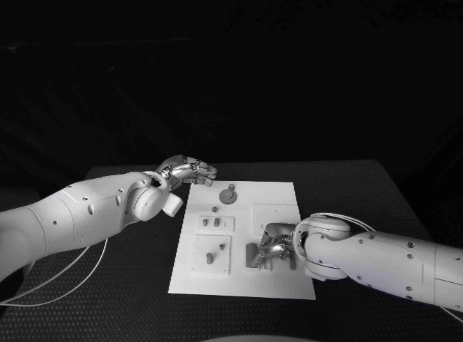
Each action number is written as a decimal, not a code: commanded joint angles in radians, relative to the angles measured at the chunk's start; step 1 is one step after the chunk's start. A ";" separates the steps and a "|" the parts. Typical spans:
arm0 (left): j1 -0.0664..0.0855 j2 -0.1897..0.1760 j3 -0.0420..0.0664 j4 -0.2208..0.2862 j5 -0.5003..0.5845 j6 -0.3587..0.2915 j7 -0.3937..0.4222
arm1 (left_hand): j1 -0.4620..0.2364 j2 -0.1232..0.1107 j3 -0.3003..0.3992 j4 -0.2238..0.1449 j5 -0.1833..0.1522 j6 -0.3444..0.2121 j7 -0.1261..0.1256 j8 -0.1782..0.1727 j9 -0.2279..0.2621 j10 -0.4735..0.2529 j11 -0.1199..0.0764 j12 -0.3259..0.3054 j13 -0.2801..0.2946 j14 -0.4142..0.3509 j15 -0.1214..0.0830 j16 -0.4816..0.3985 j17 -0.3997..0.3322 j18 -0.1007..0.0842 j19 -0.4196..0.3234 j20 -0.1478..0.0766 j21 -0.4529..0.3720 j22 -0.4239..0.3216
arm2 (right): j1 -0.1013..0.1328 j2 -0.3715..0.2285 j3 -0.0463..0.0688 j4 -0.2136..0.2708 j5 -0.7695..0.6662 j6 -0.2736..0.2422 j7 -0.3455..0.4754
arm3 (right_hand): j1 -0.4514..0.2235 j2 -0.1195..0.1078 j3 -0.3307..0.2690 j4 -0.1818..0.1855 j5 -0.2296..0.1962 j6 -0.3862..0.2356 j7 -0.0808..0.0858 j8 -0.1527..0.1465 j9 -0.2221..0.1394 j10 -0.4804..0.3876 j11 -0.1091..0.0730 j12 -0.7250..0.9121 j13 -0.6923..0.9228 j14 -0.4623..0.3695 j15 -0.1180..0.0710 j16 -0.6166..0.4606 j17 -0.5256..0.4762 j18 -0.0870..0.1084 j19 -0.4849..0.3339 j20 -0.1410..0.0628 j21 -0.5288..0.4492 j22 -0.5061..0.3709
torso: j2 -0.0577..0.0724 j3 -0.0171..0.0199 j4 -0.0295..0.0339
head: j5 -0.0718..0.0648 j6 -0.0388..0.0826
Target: Assemble the parts on the task board
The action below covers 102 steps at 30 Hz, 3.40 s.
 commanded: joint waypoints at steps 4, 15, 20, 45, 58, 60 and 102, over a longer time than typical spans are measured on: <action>0.002 0.001 0.001 0.002 0.001 0.012 0.007 | -0.008 0.002 0.000 0.007 -0.003 0.000 0.005 0.003 -0.001 -0.003 0.002 -0.006 -0.001 0.000 0.006 -0.006 0.001 0.013 -0.002 0.003 0.003 -0.001 | -0.001 0.000 0.001 -0.007 -0.019 0.004 -0.003 | 0.001 0.008 -0.003 -0.008 0.001 0.010 0.000 0.003 0.000 0.006 0.000 0.005 0.001 0.008 -0.002 0.005 -0.001 0.012 0.001 -0.002 0.005 0.015 | 0.000 -0.0003 0.0000 | 0.001 -0.001; 0.002 0.002 0.001 0.001 0.001 0.015 0.006 | -0.012 0.002 -0.002 0.009 -0.003 0.000 0.006 0.003 -0.002 -0.003 0.002 -0.006 -0.002 0.000 0.006 -0.007 0.003 0.013 -0.002 0.004 0.003 -0.001 | -0.007 0.016 -0.002 -0.019 -0.025 0.017 -0.023 | 0.141 -0.077 -0.009 -0.012 0.001 0.010 0.000 0.000 0.000 0.007 0.001 0.001 0.002 0.002 -0.002 0.005 -0.009 0.012 -0.003 -0.004 0.006 0.017 | 0.000 -0.0008 0.0001 | -0.001 -0.001; 0.002 0.002 0.001 0.001 0.001 0.016 0.006 | -0.012 0.002 -0.002 0.009 -0.003 0.000 0.006 0.003 -0.002 -0.003 0.002 -0.006 -0.002 0.000 0.006 -0.007 0.003 0.013 -0.002 0.004 0.003 -0.001 | -0.011 0.024 -0.003 -0.030 -0.042 -0.008 -0.034 | 0.158 -0.084 -0.018 -0.009 0.001 0.013 0.000 0.001 0.001 0.010 0.001 0.004 0.005 0.005 -0.002 0.006 -0.006 0.012 -0.001 -0.002 0.006 0.016 | 0.000 -0.0003 0.0002 | 0.000 -0.001; 0.002 -0.004 0.001 0.001 0.001 0.014 0.009 | -0.014 0.002 -0.003 0.010 -0.003 -0.002 0.006 0.003 -0.002 -0.003 0.002 -0.006 -0.003 0.000 0.006 -0.008 0.005 0.014 -0.003 0.004 0.003 -0.001 | 0.031 -0.097 0.017 0.065 0.039 -0.118 0.002 | 0.053 -0.205 0.020 0.131 0.001 -0.019 0.009 -0.018 -0.003 0.035 0.009 0.031 0.032 0.016 0.003 0.007 0.000 0.012 0.017 -0.005 -0.005 0.009 | 0.000 -0.0004 -0.0005 | -0.001 0.000; 0.004 -0.012 0.001 0.009 0.001 0.013 0.008 | -0.014 0.002 -0.003 0.010 -0.003 -0.002 0.006 0.002 -0.002 -0.003 0.002 -0.005 -0.003 0.000 0.006 -0.009 0.005 0.014 -0.003 0.003 0.004 -0.001 | 0.086 -0.228 0.016 0.117 0.088 0.026 -0.110 | 0.040 -0.068 -0.012 0.093 -0.001 -0.010 0.007 -0.004 0.016 0.076 0.007 0.086 0.081 0.042 0.004 0.016 0.030 0.012 0.015 -0.011 0.006 0.019 | 0.000 -0.0006 -0.0013 | -0.011 -0.003; 0.004 -0.014 0.001 0.011 0.001 0.014 0.008 | -0.014 0.002 -0.003 0.010 -0.003 -0.002 0.006 0.003 -0.002 -0.003 0.002 -0.005 -0.003 0.000 0.006 -0.009 0.006 0.014 -0.003 0.003 0.004 -0.001 | 0.086 -0.236 0.015 0.120 0.089 0.032 -0.119 | 0.034 -0.060 -0.020 0.076 0.000 -0.006 0.005 -0.001 0.020 0.078 0.007 0.088 0.082 0.043 0.003 0.016 0.032 0.012 0.014 -0.011 0.006 0.019 | 0.000 -0.0001 -0.0005 | -0.015 -0.003; 0.005 -0.022 0.001 0.024 0.000 0.014 0.012 | -0.015 0.004 -0.003 0.010 -0.003 0.002 0.004 0.006 -0.002 -0.003 0.002 -0.005 -0.005 0.000 0.007 -0.012 0.009 0.014 -0.004 0.004 0.004 -0.001 | -0.018 -0.123 -0.015 0.012 -0.235 0.054 -0.125 | 0.027 -0.083 -0.007 0.030 0.002 -0.022 0.010 -0.012 0.025 0.048 0.012 0.057 0.061 0.012 0.007 0.010 0.002 0.012 0.001 -0.007 0.001 0.018 | 0.000 0.0002 0.0000 | -0.018 -0.017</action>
